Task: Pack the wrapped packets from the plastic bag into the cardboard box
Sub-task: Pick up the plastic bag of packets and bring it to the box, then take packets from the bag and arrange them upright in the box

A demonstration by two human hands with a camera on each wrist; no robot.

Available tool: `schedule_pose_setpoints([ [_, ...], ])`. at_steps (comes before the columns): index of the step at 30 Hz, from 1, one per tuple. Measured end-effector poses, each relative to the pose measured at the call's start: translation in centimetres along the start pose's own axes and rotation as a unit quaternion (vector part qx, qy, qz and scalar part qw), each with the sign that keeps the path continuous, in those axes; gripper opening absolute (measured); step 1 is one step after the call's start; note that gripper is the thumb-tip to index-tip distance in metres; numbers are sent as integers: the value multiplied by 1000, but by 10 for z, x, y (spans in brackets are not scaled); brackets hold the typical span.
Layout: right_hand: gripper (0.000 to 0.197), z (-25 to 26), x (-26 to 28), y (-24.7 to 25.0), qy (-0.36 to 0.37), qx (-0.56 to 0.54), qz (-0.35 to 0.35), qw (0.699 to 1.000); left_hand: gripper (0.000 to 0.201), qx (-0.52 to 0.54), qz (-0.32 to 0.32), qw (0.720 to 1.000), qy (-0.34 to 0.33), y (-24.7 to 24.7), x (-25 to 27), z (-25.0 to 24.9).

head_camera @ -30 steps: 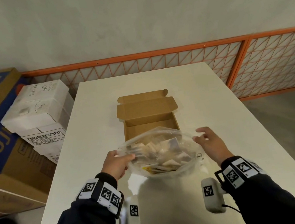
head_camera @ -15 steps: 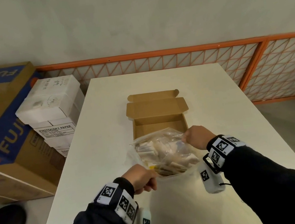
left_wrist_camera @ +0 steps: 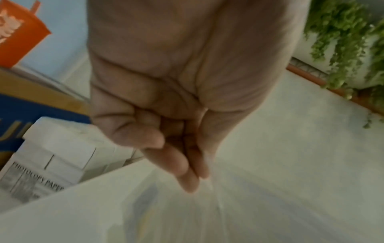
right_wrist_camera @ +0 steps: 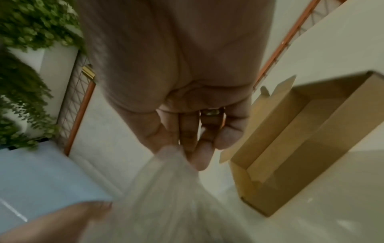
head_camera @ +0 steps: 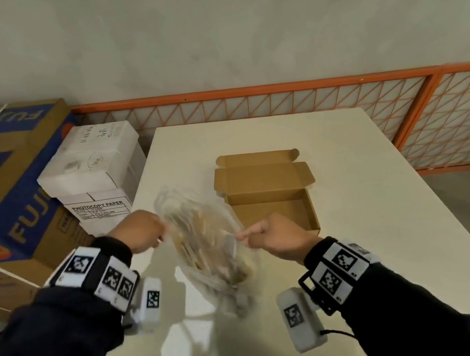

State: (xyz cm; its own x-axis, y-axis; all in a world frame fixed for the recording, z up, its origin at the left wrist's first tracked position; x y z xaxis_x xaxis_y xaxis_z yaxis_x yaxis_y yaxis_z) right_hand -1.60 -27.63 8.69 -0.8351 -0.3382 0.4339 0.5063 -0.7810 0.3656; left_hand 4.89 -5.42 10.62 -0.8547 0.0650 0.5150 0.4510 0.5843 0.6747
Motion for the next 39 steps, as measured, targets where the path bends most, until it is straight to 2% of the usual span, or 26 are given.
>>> schedule_pose_setpoints([
  [3,39,14,-14,-27,16,26,56,998,25,-70,-67,995,-10,28,-22,-8],
  [6,52,8,-32,-49,-17,88,86,992,26,-100,-115,988,-25,32,-41,-6],
  [9,55,-9,-41,-63,-59,131,105,984,30,-102,-77,992,-11,1,-57,11],
  [11,54,-18,-44,-66,-77,132,113,982,33,-157,-39,987,23,-21,-64,23],
  [13,53,-22,-47,-63,-82,118,106,984,38,-191,-14,980,49,-34,-70,36],
  [17,50,-21,-51,-46,-73,70,52,993,51,-217,24,974,62,-46,-71,36],
  [22,43,-23,-54,-33,-72,23,14,997,39,-251,-25,963,94,-41,-76,29],
  [27,36,-24,-52,-24,-55,19,-14,998,34,-323,-94,940,64,-35,-71,16],
  [33,31,-22,-50,-9,-39,-31,-28,998,28,-213,-162,962,52,-15,-61,11],
  [36,32,-19,-50,-4,-16,-34,-31,999,25,-124,-170,977,32,-5,-51,10],
  [39,33,-18,-49,-2,-12,-53,-39,998,25,-68,-186,980,10,4,-40,4],
])
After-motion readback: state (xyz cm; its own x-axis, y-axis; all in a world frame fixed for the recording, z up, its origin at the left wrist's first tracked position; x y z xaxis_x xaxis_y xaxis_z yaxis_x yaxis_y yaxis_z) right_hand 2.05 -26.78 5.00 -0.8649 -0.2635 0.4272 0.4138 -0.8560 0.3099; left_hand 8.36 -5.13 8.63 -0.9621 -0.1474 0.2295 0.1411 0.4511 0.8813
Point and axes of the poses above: each hand's wrist, its own x-axis away from the middle knuckle, its own y-axis out of the back of the hand, z = x × y, the point moved 7 cm from there along -x, towards the middle knuckle, and after that the axes turned 7 degrees about z, right-handed, at the moved point
